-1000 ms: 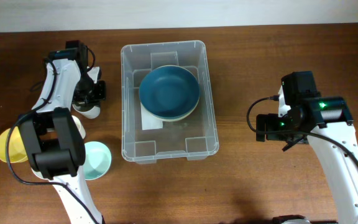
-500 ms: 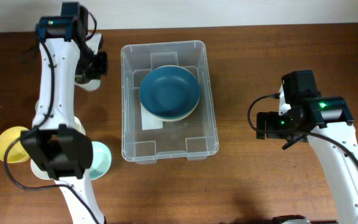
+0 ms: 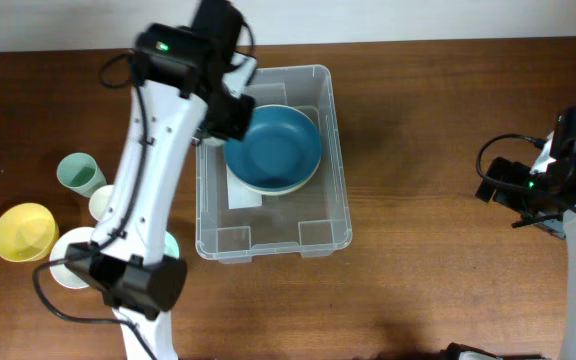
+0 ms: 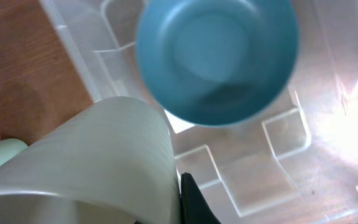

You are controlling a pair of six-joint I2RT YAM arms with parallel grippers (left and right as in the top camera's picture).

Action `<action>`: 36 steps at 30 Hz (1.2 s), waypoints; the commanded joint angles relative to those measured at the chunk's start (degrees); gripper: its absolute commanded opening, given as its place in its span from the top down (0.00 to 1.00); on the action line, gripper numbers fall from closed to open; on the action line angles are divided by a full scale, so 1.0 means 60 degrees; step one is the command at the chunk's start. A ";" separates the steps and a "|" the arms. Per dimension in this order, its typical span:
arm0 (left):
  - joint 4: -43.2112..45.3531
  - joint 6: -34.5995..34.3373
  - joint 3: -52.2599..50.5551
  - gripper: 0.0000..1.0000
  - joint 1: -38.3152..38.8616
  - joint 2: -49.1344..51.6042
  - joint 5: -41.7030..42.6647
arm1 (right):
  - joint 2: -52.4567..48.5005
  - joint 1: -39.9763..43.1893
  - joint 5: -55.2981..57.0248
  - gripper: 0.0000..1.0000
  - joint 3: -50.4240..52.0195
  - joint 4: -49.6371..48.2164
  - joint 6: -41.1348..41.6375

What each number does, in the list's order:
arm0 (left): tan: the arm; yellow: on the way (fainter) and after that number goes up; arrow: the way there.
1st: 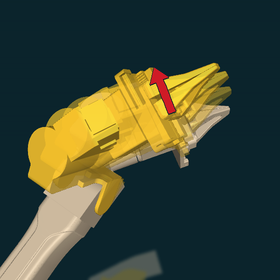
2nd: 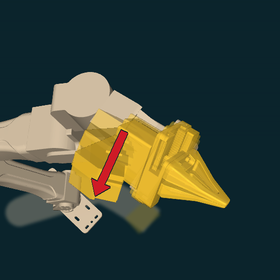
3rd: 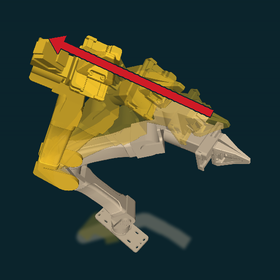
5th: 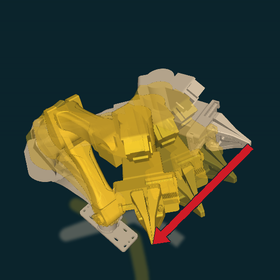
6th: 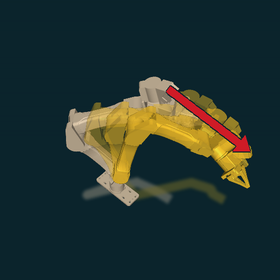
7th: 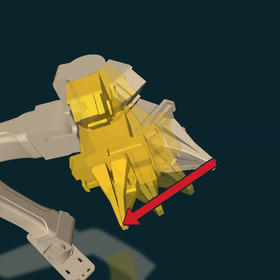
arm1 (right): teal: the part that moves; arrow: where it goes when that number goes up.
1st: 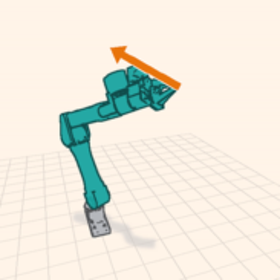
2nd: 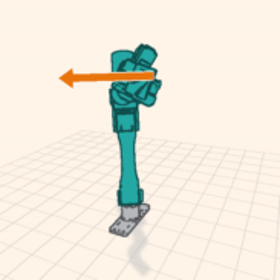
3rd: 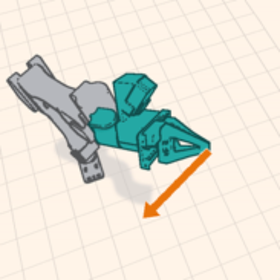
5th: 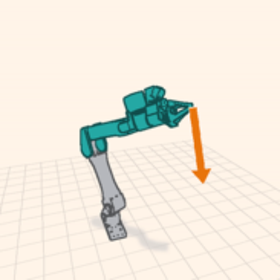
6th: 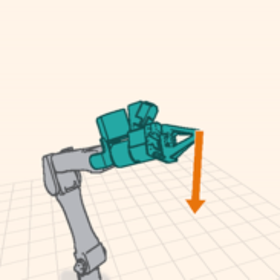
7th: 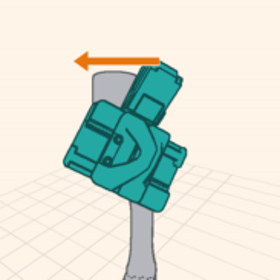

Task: Pack container
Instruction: 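Lift the cream cup with the left gripper and carry it into the bin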

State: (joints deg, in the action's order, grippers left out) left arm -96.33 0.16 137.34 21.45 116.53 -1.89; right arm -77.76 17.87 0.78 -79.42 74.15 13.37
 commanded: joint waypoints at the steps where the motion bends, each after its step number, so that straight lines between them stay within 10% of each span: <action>1: -0.0062 -0.0255 -0.1013 1.00 0.0550 -0.1610 -0.0484 | 0.0135 0.0033 -0.0127 0.01 -0.0168 0.0025 0.0066; 10: 0.0648 -0.2656 -0.5767 0.99 0.0776 -0.5100 -0.0466 | 0.0135 0.0033 -0.0135 0.01 -0.0168 0.0036 0.0069; 36: 0.4630 -0.6105 -0.6153 0.99 0.3038 -0.0484 0.1934 | 0.0131 0.0025 -0.0211 0.01 -0.0168 0.0109 0.0069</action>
State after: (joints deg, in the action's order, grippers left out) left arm -68.82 -33.56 100.38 39.59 111.15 8.45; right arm -77.71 17.87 0.08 -79.53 74.78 13.37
